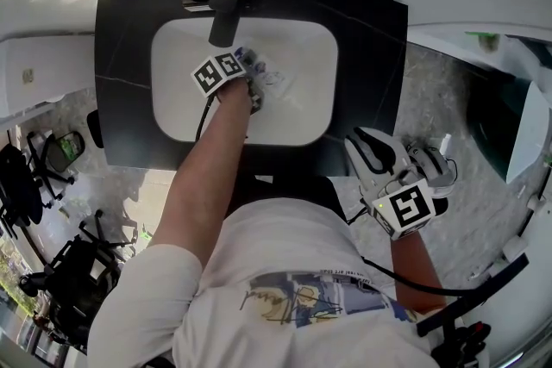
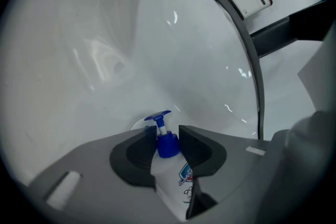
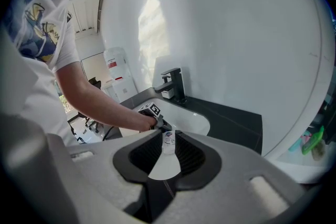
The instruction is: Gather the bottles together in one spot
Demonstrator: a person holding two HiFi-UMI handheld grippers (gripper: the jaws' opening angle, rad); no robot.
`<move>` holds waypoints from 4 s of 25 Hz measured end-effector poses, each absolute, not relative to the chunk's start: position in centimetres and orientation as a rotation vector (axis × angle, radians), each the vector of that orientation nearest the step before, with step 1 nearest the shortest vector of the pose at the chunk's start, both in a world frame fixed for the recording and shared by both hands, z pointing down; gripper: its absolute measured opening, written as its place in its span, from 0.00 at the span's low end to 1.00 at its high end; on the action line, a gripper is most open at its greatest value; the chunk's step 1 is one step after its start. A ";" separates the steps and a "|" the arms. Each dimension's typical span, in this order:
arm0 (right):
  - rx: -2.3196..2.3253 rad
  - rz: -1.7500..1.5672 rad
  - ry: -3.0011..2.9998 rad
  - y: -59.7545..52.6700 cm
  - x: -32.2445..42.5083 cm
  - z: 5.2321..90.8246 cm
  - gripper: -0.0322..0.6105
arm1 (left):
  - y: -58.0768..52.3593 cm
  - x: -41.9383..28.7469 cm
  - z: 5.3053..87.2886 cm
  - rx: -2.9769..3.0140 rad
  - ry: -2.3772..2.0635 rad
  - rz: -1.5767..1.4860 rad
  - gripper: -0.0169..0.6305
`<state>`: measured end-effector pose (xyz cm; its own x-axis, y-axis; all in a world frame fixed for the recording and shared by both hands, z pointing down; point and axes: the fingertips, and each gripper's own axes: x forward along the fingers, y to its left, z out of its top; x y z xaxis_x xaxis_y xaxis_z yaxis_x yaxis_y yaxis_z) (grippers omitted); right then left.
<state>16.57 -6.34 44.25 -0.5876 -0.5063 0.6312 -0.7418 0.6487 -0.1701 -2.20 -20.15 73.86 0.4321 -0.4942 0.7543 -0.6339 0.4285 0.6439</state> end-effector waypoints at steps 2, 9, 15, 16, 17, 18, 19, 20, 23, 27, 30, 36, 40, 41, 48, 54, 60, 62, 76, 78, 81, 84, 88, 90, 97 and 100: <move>0.967 0.575 -2.327 -6.6 16.3 44.3 0.17 | -20.2 -2.7 73.1 1.235 -1.215 0.109 0.23; 0.941 0.546 -2.371 -7.5 15.3 43.7 0.17 | -20.1 -4.0 70.0 1.341 -1.288 0.065 0.22; 0.930 0.522 -2.393 -7.5 14.1 43.4 0.17 | -19.9 -5.0 65.9 1.511 -1.318 0.063 0.22; 0.933 0.522 -2.396 -7.4 14.0 43.3 0.17 | -19.8 -5.3 65.2 1.553 -1.329 0.082 0.21; 0.934 0.520 -2.396 -7.3 13.8 43.2 0.17 | -19.8 -5.5 64.4 1.602 -1.344 0.108 0.21; 0.933 0.513 -2.397 -7.2 13.6 43.1 0.17 | -19.8 -5.8 63.7 1.650 -1.359 0.137 0.21; 0.929 0.503 -2.400 -7.1 13.3 42.8 0.17 | -19.8 -6.1 63.1 1.693 -1.371 0.165 0.21; 0.925 0.492 -2.402 -7.0 12.9 42.5 0.17 | -19.7 -6.4 62.5 1.731 -1.378 0.192 0.21; 0.917 0.478 -2.408 -6.5 12.0 42.2 0.17 | -19.7 -7.1 61.2 1.843 -1.390 0.278 0.21; 0.911 0.474 -2.410 -5.9 11.3 42.0 0.17 | -19.6 -8.3 59.4 1.986 -1.404 0.397 0.21; 0.909 0.461 -2.424 -5.8 10.6 41.7 0.17 | -19.6 -9.6 57.8 2.083 -1.404 0.465 0.21; 0.897 0.452 -2.442 -5.3 8.8 41.6 0.17 | -20.6 -12.7 53.0 2.236 -1.366 0.488 0.21; 0.898 0.453 -2.447 -5.0 8.1 41.7 0.17 | -22.1 -14.6 49.6 2.332 -1.372 0.487 0.21; 0.900 0.454 -2.446 -4.9 8.0 41.7 0.17 | -22.5 -15.0 48.8 2.353 -1.376 0.484 0.21; 0.917 0.430 -2.447 -5.0 7.6 41.0 0.17 | -26.4 -17.5 44.4 2.427 -1.389 0.423 0.20; 0.952 0.455 -2.417 -4.8 8.8 41.3 0.17 | -30.4 -18.0 43.1 2.458 -1.433 0.408 0.14; 0.973 0.458 -2.387 -5.1 10.2 41.3 0.17 | -33.9 -18.0 43.6 2.462 -1.460 0.377 0.14; 0.978 0.452 -2.381 -5.3 10.6 41.1 0.17 | -34.6 -17.8 43.8 2.472 -1.461 0.359 0.14; 0.951 0.442 -2.374 -6.6 10.6 41.2 0.17 | -34.6 -18.2 44.5 2.500 -1.495 0.254 0.17; 0.948 0.450 -2.371 -6.5 10.5 41.4 0.17 | -34.5 -18.2 44.6 2.498 -1.493 0.259 0.24; 0.947 0.446 -2.368 -6.5 10.5 41.4 0.17 | -34.4 -18.4 44.7 2.494 -1.498 0.272 0.29; 0.947 0.438 -2.370 -6.6 10.4 41.3 0.17 | -34.3 -18.6 44.8 2.487 -1.506 0.275 0.32; 0.945 0.430 -2.375 -6.6 10.2 41.1 0.17 | -34.2 -18.6 44.8 2.483 -1.510 0.274 0.34; 0.945 0.423 -2.380 -6.6 10.0 40.9 0.17 | -33.9 -18.6 44.7 2.483 -1.509 0.277 0.36; 0.947 0.405 -2.396 -5.9 9.1 40.6 0.17 | -31.6 -19.0 44.6 2.507 -1.495 0.343 0.41; 0.954 0.401 -2.408 -5.3 8.5 40.5 0.17 | -29.8 -19.4 44.4 2.509 -1.487 0.362 0.41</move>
<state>8.53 -5.34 40.50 -0.6197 -0.5485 0.5613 -0.7009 0.7086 -0.0813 -19.44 -29.76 44.35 0.4631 -0.8305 0.3095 -0.8799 -0.4727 0.0481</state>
